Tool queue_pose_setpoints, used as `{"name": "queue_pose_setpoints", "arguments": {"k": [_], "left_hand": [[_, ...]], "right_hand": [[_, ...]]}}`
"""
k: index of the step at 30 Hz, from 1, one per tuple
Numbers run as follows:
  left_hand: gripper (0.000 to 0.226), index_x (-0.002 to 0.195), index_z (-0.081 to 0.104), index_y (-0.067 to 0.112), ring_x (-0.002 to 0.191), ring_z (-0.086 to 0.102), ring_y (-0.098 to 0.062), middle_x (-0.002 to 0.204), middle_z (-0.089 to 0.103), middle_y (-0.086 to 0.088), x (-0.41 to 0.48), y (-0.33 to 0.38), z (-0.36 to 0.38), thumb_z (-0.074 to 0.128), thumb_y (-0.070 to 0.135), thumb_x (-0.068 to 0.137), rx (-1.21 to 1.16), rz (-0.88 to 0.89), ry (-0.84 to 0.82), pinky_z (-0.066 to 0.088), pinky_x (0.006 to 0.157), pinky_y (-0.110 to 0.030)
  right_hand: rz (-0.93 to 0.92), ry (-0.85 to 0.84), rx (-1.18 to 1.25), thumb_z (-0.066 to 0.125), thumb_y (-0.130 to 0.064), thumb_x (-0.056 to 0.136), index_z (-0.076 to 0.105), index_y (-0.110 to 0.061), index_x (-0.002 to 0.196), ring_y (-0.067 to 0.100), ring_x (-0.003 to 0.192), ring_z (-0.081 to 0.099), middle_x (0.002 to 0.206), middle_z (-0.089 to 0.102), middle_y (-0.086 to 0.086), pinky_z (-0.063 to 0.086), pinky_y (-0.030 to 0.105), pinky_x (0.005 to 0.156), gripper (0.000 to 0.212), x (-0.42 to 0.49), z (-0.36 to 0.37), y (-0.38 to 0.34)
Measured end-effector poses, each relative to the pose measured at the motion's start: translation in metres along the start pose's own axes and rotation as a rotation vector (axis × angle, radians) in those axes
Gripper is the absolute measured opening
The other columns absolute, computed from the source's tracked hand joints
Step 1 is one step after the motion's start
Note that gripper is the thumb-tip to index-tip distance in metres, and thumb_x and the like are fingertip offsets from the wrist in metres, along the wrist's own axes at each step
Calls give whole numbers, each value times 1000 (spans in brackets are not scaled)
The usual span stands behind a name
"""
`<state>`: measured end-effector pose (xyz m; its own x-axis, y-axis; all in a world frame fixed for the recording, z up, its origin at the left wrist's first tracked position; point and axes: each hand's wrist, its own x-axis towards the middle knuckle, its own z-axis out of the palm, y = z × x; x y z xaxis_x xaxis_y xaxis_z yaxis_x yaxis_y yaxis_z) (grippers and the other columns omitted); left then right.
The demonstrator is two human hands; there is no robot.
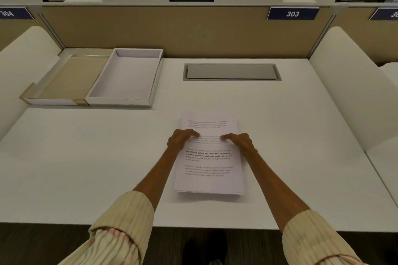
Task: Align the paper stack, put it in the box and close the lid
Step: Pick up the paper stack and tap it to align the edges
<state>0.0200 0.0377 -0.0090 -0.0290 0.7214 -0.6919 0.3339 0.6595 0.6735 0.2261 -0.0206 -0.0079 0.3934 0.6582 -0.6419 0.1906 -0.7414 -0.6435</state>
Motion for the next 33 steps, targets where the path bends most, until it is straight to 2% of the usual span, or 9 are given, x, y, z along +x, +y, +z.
{"name": "queue_pose_setpoints", "arguments": {"k": [3,9,13,17,20,24,28,30,33], "left_hand": [[75,133,56,9,126,53,-37,134,57,-19,1,1,3,83,31,67,110,6,42,45,108,-46],[51,123,62,-6,110,66,-40,125,66,-24,-2,0,-8,77,2,76,-113,63,-32,55,95,-49],[38,100,64,-5,80,70,-34,109,70,-23,-7,-13,-17,84,-1,68,-254,10,-36,61,64,-40],[55,116,64,-8,95,71,-38,114,71,-22,-5,-24,-27,86,1,67,-322,23,-91,61,79,-45],[55,118,67,-4,100,72,-38,115,73,-21,-4,-37,-33,86,1,67,-374,92,-111,59,90,-49],[41,103,74,7,88,77,-28,109,77,-14,-4,-45,-39,87,4,64,-431,198,-135,63,72,-38],[43,105,74,10,91,76,-30,111,76,-15,-8,-37,-46,86,5,64,-430,274,-199,62,72,-37],[45,103,75,11,90,76,-32,109,76,-16,-11,-30,-48,88,8,60,-432,308,-213,62,71,-38],[44,97,78,16,85,77,-32,103,78,-13,-15,-17,-51,91,12,56,-446,380,-205,62,68,-39]], "right_hand": [[-10,-16,2,80,-40,69,60,-6,125,37,117,61,125,66,17,41,50,109,68,-2,5,-1],[-5,46,24,78,-36,68,61,-7,123,34,112,64,121,68,13,46,47,106,65,-6,15,-7],[-33,14,71,77,-34,68,64,-7,120,36,107,66,117,70,15,48,50,103,59,-3,16,-9],[-47,-12,73,78,-37,67,56,-8,128,37,114,61,125,64,15,44,52,106,71,1,20,-6],[-55,-26,114,80,-38,64,49,-11,132,37,119,58,131,58,15,45,53,105,80,2,22,-2],[-115,-109,281,85,-26,62,54,-7,123,36,106,67,122,65,13,56,54,93,71,5,16,-3],[-147,-310,452,85,-14,63,58,-1,129,41,107,68,122,68,20,56,57,93,73,5,4,-8],[-144,-422,555,80,-14,68,65,-6,125,41,104,69,122,69,23,57,54,90,60,3,1,-8],[-283,-397,647,75,-11,70,66,-6,122,44,103,68,123,68,25,57,58,88,53,-2,-1,-13]]}}
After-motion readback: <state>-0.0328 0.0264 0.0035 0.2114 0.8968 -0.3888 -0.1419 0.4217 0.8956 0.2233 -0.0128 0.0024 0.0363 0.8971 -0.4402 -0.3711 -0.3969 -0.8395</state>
